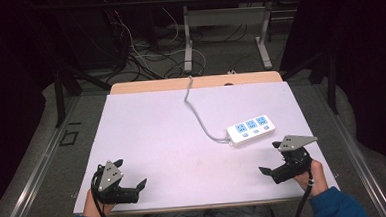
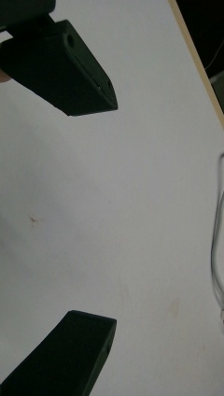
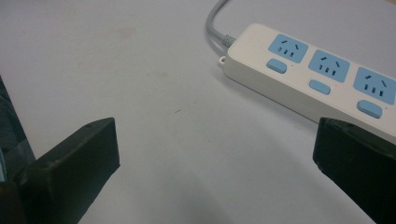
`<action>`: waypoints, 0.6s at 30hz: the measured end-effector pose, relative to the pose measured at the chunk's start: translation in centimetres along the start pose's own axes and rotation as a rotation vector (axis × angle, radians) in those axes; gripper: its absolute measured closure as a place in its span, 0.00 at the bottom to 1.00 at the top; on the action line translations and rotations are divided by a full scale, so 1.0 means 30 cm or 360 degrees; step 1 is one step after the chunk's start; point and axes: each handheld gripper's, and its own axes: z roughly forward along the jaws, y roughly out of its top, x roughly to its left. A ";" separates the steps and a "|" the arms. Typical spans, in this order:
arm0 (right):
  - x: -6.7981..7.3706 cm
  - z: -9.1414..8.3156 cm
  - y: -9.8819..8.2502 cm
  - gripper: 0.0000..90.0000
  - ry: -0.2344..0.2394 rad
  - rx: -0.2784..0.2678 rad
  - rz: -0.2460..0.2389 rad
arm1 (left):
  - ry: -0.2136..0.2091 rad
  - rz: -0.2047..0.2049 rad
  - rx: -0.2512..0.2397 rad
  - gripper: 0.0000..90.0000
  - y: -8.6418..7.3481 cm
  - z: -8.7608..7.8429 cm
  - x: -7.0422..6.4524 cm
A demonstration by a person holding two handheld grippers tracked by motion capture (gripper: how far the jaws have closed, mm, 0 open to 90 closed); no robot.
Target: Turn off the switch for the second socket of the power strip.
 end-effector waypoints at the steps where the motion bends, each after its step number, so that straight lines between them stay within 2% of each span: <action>1: -0.006 0.003 0.003 0.00 0.0012 0.0002 -0.0009 | 0.0013 0.0017 0.0000 0.00 0.001 0.000 0.002; 7: -0.028 0.014 0.016 0.00 0.0001 0.0010 0.0005 | 0.0012 0.0018 0.0005 0.00 0.000 -0.001 0.000; 9: -0.032 0.018 0.019 0.00 -0.0024 0.0001 0.0015 | 0.0015 0.0020 0.0008 0.00 0.000 -0.002 0.000; 10: -0.034 0.017 0.021 0.00 -0.0004 0.0018 0.0025 | 0.0013 0.0018 0.0007 0.00 0.000 -0.001 0.000; 15: -0.049 0.025 0.028 0.00 -0.0017 0.0010 0.0022 | 0.0010 0.0022 0.0011 0.00 0.000 0.001 0.002; 16: -0.050 0.025 0.030 0.00 -0.0016 0.0014 0.0041 | 0.0010 0.0021 0.0009 0.00 0.000 0.001 0.001; 18: -0.058 0.031 0.034 0.00 -0.0019 0.0008 0.0019 | 0.0013 0.0018 0.0010 0.00 0.000 -0.001 0.000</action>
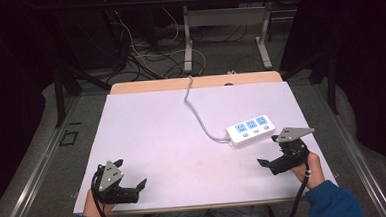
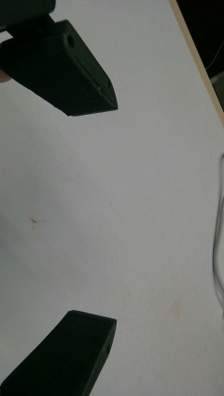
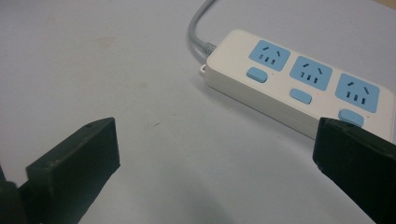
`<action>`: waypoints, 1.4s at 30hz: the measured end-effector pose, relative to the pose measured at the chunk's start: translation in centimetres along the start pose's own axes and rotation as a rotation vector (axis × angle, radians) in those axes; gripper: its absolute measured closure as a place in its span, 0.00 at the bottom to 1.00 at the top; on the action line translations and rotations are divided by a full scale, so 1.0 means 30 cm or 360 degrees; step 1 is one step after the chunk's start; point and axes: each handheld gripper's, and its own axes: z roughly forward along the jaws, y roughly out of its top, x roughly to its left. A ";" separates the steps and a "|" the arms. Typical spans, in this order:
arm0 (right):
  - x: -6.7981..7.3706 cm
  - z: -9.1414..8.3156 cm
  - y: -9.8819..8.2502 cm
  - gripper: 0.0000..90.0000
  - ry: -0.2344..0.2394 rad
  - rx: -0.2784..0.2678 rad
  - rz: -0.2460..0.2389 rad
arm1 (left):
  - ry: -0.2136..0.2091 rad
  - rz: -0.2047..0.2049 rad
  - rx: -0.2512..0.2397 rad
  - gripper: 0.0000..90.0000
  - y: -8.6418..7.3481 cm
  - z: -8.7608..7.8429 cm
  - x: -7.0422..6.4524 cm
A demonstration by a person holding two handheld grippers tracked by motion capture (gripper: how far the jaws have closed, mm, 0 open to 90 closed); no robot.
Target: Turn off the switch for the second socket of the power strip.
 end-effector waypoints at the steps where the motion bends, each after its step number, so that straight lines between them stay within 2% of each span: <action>1: 0.002 0.002 0.001 0.00 -0.0002 0.0003 0.0024 | 0.0003 0.0003 0.0000 0.00 0.000 0.000 0.000; 5: -0.008 0.007 0.011 0.00 0.0012 0.0015 0.0016 | 0.0002 0.0001 0.0000 0.00 0.000 0.001 0.001; 7: -0.012 0.013 0.015 0.00 -0.0010 0.0004 0.0025 | 0.0001 0.0004 0.0000 0.00 0.000 0.004 0.001; 18: -0.036 0.035 0.036 0.00 -0.0018 0.0022 0.0032 | 0.0004 0.0008 0.0006 0.00 0.000 0.002 0.000; 27: -0.074 0.059 0.052 0.01 -0.0033 0.0024 0.0080 | -0.0011 -0.0008 0.0008 0.00 0.000 0.003 -0.005; 28: -0.077 0.060 0.054 0.01 -0.0035 0.0035 0.0079 | 0.0002 0.0013 0.0008 0.00 0.002 0.002 -0.001; 29: -0.080 0.064 0.056 0.01 -0.0033 0.0027 0.0086 | -0.0006 -0.0001 0.0010 0.00 0.001 0.003 -0.003; 40: -0.105 0.100 0.078 0.01 -0.0034 0.0038 0.0077 | -0.0010 -0.0004 0.0006 0.00 0.000 0.006 -0.004; 42: -0.111 0.108 0.081 0.01 -0.0024 0.0035 0.0083 | -0.0003 0.0019 0.0020 0.00 0.001 0.005 -0.001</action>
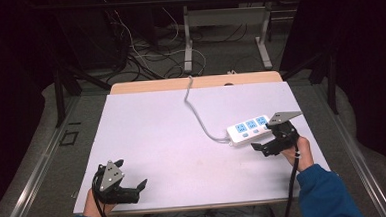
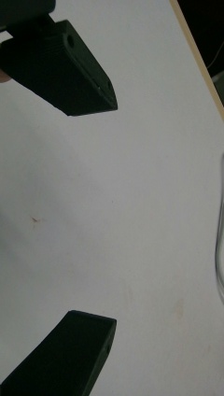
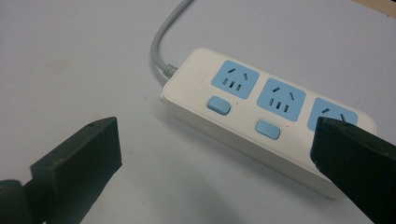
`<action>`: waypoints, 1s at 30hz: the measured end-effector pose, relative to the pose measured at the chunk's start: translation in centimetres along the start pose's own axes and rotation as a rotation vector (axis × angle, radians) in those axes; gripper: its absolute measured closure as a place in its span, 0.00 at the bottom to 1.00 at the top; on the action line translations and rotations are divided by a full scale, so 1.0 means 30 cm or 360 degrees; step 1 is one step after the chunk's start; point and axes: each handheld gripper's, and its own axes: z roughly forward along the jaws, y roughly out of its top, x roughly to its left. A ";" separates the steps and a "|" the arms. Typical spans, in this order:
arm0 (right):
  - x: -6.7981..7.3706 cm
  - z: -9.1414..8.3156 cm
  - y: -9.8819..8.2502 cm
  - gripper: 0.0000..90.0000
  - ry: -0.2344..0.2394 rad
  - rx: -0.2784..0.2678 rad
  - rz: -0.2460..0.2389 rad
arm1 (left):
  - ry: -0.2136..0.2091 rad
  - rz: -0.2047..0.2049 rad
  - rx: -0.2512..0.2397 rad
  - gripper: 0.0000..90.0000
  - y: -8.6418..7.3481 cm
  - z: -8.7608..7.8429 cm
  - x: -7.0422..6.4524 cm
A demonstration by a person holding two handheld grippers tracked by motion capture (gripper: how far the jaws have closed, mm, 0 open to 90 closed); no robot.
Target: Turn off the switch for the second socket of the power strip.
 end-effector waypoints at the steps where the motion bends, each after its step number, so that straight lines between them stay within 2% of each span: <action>1: -0.003 0.002 0.002 0.01 -0.0009 0.0004 0.0006 | -0.0005 -0.0005 0.0000 0.00 0.000 0.001 0.000; 9: -0.021 0.021 0.013 0.01 -0.0004 0.0011 0.0034 | -0.0008 -0.0021 -0.0002 0.00 0.000 0.000 -0.004; 11: -0.029 0.025 0.013 0.00 0.0009 -0.0014 0.0049 | 0.0007 0.0004 0.0003 0.00 0.001 0.001 0.000; 13: -0.037 0.031 0.013 0.00 0.0017 -0.0025 0.0048 | -0.0009 -0.0009 -0.0002 0.00 0.000 0.005 -0.003; 18: -0.051 0.046 0.017 0.00 0.0026 -0.0041 0.0070 | -0.0001 0.0001 0.0002 0.00 0.001 0.001 -0.003; 29: -0.085 0.069 0.016 0.00 0.0010 -0.0076 0.0154 | -0.0011 -0.0011 0.0000 0.00 0.000 0.006 -0.006; 30: -0.086 0.070 0.015 0.00 -0.0011 -0.0066 0.0159 | -0.0015 -0.0013 0.0006 0.00 0.000 0.005 -0.005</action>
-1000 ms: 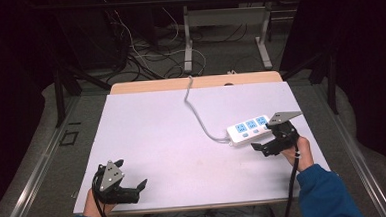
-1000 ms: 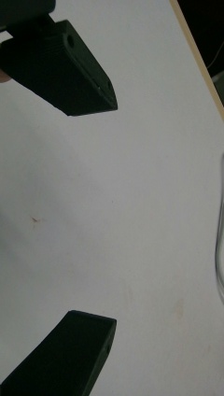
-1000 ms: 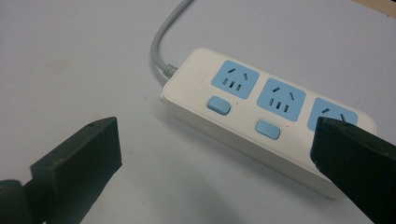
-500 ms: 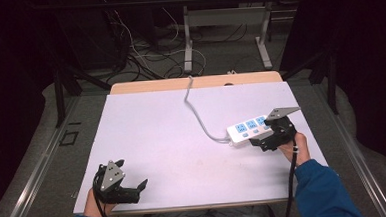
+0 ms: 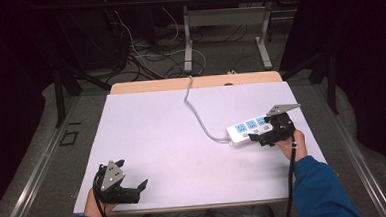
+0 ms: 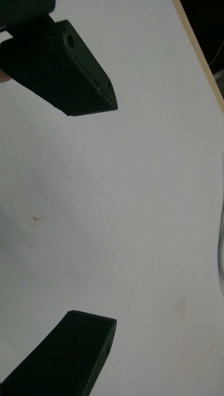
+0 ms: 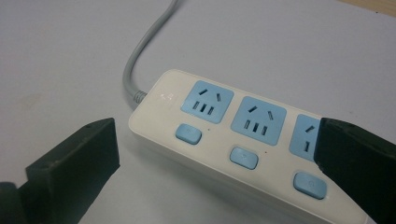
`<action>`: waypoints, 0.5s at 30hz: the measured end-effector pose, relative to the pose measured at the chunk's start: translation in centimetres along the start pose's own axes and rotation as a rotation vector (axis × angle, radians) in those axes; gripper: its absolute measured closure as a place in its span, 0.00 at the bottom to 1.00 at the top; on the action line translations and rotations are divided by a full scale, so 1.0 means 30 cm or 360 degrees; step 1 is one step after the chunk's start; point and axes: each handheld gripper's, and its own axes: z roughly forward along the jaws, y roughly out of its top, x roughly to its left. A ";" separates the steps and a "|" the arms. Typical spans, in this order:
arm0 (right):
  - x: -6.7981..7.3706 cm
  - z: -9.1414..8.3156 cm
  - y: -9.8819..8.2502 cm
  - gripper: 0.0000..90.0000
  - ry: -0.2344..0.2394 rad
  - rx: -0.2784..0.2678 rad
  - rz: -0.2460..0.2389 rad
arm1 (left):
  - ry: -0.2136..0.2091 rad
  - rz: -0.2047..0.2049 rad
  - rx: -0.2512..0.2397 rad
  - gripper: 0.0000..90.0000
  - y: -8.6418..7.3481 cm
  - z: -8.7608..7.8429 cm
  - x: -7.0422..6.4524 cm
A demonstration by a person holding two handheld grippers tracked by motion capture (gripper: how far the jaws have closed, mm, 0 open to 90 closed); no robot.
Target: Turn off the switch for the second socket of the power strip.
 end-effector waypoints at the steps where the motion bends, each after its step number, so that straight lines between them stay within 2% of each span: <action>1: -0.002 0.002 -0.001 0.00 0.0010 -0.0011 0.0010 | -0.0006 -0.0004 0.0003 0.00 0.000 0.000 0.000; 3: -0.006 -0.002 -0.002 0.01 -0.0008 -0.0019 0.0023 | -0.0004 -0.0006 0.0003 0.00 0.000 0.001 0.001; 5: -0.010 -0.002 -0.004 0.07 -0.0018 -0.0024 0.0033 | 0.0004 0.0014 0.0008 0.00 0.001 0.002 0.004; 11: -0.016 -0.004 -0.008 0.20 -0.0030 -0.0039 0.0054 | 0.0000 0.0016 0.0012 0.00 0.001 0.001 0.002; 13: -0.019 -0.003 -0.009 0.33 -0.0037 -0.0048 0.0067 | -0.0004 -0.0002 0.0011 0.00 0.000 0.002 0.001; 15: -0.021 0.000 -0.012 0.44 -0.0048 -0.0041 0.0095 | 0.0002 0.0008 0.0010 0.00 0.001 0.002 0.003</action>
